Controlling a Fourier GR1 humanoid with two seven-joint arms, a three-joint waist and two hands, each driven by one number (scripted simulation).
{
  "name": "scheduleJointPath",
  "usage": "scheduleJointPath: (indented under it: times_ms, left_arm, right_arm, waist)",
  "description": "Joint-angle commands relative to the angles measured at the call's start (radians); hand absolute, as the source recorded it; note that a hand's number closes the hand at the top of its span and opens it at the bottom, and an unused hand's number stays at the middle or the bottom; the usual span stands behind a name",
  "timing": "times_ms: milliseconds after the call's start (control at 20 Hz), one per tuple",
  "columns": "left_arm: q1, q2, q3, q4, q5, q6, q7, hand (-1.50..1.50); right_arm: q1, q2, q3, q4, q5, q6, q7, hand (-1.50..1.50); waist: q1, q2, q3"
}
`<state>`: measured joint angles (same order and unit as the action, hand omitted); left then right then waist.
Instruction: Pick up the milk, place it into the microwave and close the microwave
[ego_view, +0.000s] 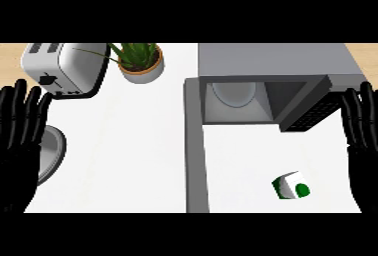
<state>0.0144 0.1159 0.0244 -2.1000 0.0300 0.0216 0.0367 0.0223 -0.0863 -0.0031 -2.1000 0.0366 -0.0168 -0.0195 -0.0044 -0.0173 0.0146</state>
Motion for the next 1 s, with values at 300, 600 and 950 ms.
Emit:
scheduleJointPath:
  times_ms: [300, 600, 950]
  left_arm:
    - [-0.003, -0.005, 0.065, 0.016, 0.25, -0.097, 0.061, -1.5]
    - [0.138, 0.084, 0.219, -0.105, 0.452, -0.211, 0.112, -1.5]
    - [0.255, 0.122, 0.332, -0.2, 0.601, -0.277, 0.174, -1.5]
  right_arm:
    - [0.234, -0.028, 0.07, -0.195, -0.156, 0.17, 0.0, -1.5]
    - [0.43, -0.023, 0.041, -0.326, -0.172, 0.205, -0.005, -1.5]
    - [0.412, -0.021, -0.06, -0.219, -0.156, 0.213, -0.036, -1.5]
  waist:
    - [-0.011, 0.013, -0.015]
    - [0.003, 0.013, -0.015]
    - [0.012, 0.015, -0.015]
